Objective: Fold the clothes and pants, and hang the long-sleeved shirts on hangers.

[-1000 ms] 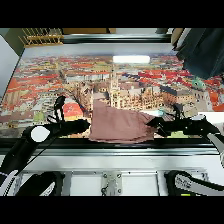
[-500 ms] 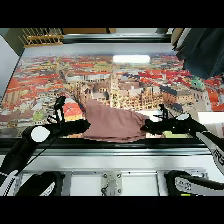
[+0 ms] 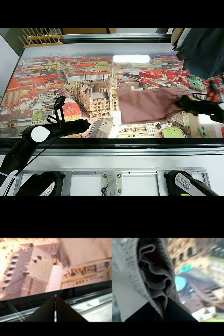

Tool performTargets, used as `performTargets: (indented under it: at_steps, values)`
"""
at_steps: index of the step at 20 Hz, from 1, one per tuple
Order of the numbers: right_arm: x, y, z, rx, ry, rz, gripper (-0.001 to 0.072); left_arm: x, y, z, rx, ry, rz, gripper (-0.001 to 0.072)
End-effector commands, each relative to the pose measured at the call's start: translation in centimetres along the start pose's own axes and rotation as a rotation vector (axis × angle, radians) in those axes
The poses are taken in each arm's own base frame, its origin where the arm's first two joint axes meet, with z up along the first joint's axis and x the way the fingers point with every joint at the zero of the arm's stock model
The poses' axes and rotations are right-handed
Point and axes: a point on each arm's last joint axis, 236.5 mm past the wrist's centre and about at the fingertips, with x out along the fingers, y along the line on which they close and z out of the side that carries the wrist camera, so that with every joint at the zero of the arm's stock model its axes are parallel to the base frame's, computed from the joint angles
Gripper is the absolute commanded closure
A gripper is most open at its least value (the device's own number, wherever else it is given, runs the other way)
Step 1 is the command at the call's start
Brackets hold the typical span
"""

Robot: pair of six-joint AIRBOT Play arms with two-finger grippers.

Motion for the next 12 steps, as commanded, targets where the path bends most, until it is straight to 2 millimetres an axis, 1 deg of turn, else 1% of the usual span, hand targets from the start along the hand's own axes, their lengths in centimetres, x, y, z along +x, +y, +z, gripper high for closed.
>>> performTargets:
  at_steps: [1,2,3,5,6,8,10,12]
  values:
    - [-8.8,-8.2,7.3,0.177,-0.305,-0.188,0.0703,0.0,0.0,0.0,0.002,0.0,0.0,0.0697]
    - [-10.6,-10.6,7.6,0.237,-0.342,-0.239,0.0702,0.0,0.0,0.0,0.001,0.0,-0.001,0.0697]
    - [-12.1,-13.0,7.2,0.297,-0.365,-0.296,0.0703,0.0,0.0,0.0,0.002,0.0,0.0,0.0696]
    - [-13.9,-16.7,5.3,0.406,-0.38,-0.401,0.0703,0.0,0.0,0.0,0.002,0.0,0.0,0.0696]
    - [-14.3,-18.0,3.8,0.453,-0.373,-0.45,0.0703,0.0,0.0,0.0,0.002,0.0,0.0,0.0697]
    - [-14.1,-19.5,0.4,0.509,-0.32,-0.529,0.0702,0.0,0.0,0.0,0.002,0.0,0.0,0.0697]
    - [-13.2,-19.5,-2.5,0.565,-0.27,-0.532,0.0703,0.0,0.0,0.0,0.002,-0.001,0.0,0.0697]
    - [-12.7,-19.5,-4.8,0.589,-0.239,-0.544,0.0703,0.0,0.0,0.0,0.003,-0.002,0.0,0.0697]
